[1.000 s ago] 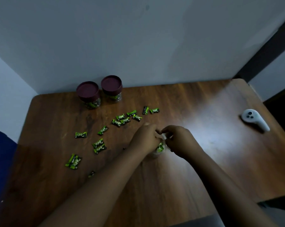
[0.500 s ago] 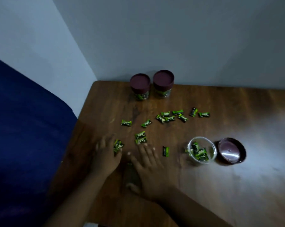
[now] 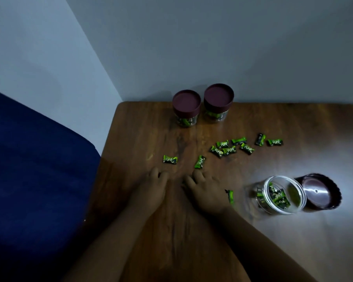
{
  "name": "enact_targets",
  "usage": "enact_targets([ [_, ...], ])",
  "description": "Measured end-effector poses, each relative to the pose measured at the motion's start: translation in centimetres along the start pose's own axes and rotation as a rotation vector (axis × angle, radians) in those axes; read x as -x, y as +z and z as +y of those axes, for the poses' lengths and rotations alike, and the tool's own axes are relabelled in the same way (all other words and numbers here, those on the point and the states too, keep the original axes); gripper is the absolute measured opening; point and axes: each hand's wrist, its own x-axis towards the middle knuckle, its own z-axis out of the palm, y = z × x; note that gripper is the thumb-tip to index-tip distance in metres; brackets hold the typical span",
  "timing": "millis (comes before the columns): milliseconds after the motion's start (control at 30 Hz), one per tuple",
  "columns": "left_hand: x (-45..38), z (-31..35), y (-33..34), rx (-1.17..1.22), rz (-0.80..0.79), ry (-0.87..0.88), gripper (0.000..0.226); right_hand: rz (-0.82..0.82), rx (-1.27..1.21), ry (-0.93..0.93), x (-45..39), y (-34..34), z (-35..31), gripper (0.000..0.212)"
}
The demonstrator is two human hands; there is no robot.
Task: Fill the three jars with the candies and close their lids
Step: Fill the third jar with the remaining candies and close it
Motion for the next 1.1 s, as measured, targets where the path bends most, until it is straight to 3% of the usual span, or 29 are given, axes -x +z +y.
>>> enact_targets([
  [133, -2.9, -0.1, -1.3, 0.051, 0.082, 0.057, 0.026, -0.055, 0.047, 0.001, -0.5, -1.0, 0.0, 0.020],
  [300, -5.9, 0.0, -2.7, 0.067, 0.205, 0.130, 0.030, -0.015, -0.143, 0.254, -2.9, -2.7, 1.8, 0.022],
  [433, -6.3, -0.8, -1.6, -0.054, 0.158, 0.209, 0.043, -0.184, -0.151, 0.282, -5.1, -3.1, 2.7, 0.045],
  [600, -5.5, -1.1, -1.3, -0.113, 0.175, 0.229, 0.030, -0.251, -0.135, 0.457, -5.7, -2.0, 2.1, 0.027],
  [700, -5.1, -1.0, -1.6, 0.002, 0.159, 0.182, 0.025, -0.166, -0.215, 0.496, -5.3, -1.8, 2.0, 0.026],
  [767, -4.6, -0.9, -1.7, 0.053, 0.176, 0.182, 0.021, -0.132, -0.304, 0.552, -5.2, -1.8, 2.5, 0.040],
  [833, -4.2, -0.7, -1.9, 0.098, 0.206, 0.194, 0.018, -0.201, -0.327, 0.582, -5.4, -1.9, 3.3, 0.050],
  [967, -3.8, 0.3, -2.3, 0.122, 0.219, 0.200, 0.018, -0.238, -0.295, 0.542, -5.9, -2.2, 3.6, 0.023],
  [1100, -2.8, 1.9, -3.2, 0.201, 0.242, 0.180, 0.016, -0.247, -0.273, 0.467, -4.1, -2.7, 2.6, 0.017],
])
